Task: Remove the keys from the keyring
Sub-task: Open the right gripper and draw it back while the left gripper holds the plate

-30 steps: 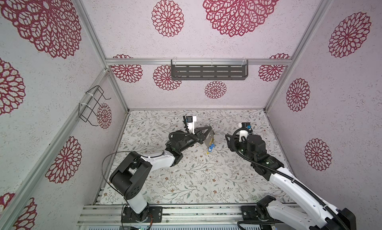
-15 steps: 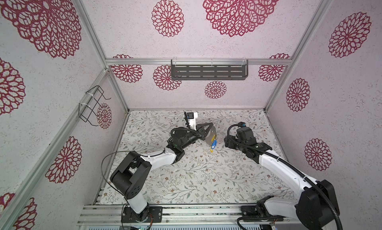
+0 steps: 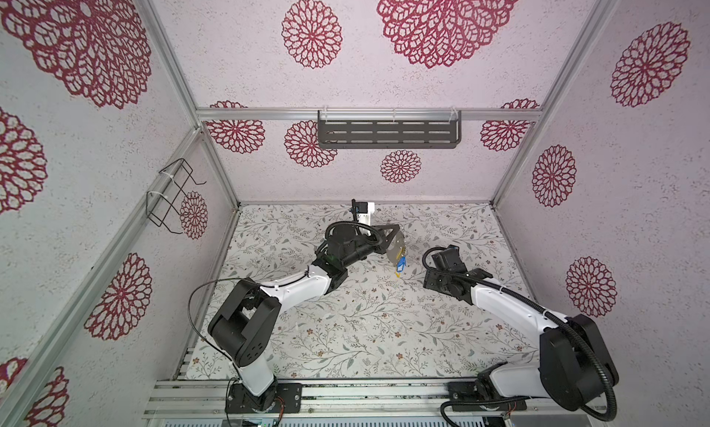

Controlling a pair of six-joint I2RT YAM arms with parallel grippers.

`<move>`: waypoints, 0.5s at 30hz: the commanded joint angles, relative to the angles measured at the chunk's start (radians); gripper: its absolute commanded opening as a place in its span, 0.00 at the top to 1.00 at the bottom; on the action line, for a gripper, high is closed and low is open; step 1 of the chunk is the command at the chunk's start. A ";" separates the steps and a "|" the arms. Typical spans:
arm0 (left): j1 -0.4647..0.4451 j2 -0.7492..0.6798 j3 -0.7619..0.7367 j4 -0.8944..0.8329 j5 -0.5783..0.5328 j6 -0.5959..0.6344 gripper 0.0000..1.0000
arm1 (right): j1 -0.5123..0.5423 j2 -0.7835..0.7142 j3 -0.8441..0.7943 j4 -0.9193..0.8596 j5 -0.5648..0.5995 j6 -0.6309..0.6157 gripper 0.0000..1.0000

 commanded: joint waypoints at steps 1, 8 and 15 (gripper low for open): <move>0.005 0.000 0.030 -0.021 0.082 0.006 1.00 | -0.001 -0.054 0.048 0.041 0.015 -0.070 0.28; 0.060 -0.006 -0.045 0.064 0.166 -0.036 1.00 | -0.026 -0.084 0.110 0.062 0.001 -0.077 0.28; 0.147 0.025 -0.027 0.034 0.257 0.027 1.00 | -0.066 0.112 0.272 0.308 -0.187 -0.034 0.37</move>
